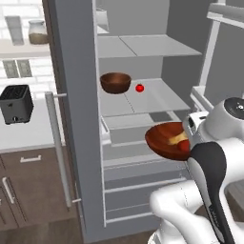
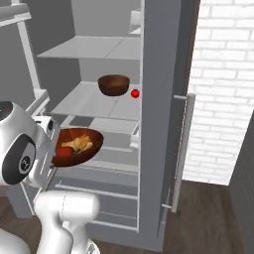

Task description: Pick the chicken drumstick and bell pepper from their plates and place them in the bowl. Then put the bowl in the fridge.

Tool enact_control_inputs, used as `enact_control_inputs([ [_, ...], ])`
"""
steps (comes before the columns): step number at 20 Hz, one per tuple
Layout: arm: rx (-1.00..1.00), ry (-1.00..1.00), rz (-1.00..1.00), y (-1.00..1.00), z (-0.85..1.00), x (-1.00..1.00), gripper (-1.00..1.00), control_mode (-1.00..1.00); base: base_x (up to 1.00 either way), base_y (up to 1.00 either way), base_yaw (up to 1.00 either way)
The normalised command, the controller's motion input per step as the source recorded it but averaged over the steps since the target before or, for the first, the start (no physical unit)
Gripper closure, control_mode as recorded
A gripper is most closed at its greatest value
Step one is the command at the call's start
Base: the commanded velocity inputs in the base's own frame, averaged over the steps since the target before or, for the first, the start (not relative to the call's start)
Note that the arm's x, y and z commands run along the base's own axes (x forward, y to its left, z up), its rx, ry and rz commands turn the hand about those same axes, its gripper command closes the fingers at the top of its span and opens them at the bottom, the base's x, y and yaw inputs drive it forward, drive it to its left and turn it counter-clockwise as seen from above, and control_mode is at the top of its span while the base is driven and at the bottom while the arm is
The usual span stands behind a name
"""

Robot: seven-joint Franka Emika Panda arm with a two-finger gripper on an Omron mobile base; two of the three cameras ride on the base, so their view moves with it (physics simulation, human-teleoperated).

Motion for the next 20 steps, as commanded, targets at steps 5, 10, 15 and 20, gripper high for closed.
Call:
enact_control_inputs([
  [5,0.0,0.0,0.0,0.0,0.0,0.0,1.0,1.0,0.46,0.0,0.0],
  [10,0.0,0.0,0.0,0.0,0.0,0.0,1.0,1.0,0.21,0.01,0.0],
  [15,0.0,0.0,0.0,0.0,0.0,0.0,1.0,1.0,0.49,0.0,-0.02],
  [20,0.03,-0.12,0.0,-0.07,0.0,0.2,1.0,-1.0,0.15,0.0,0.0],
])
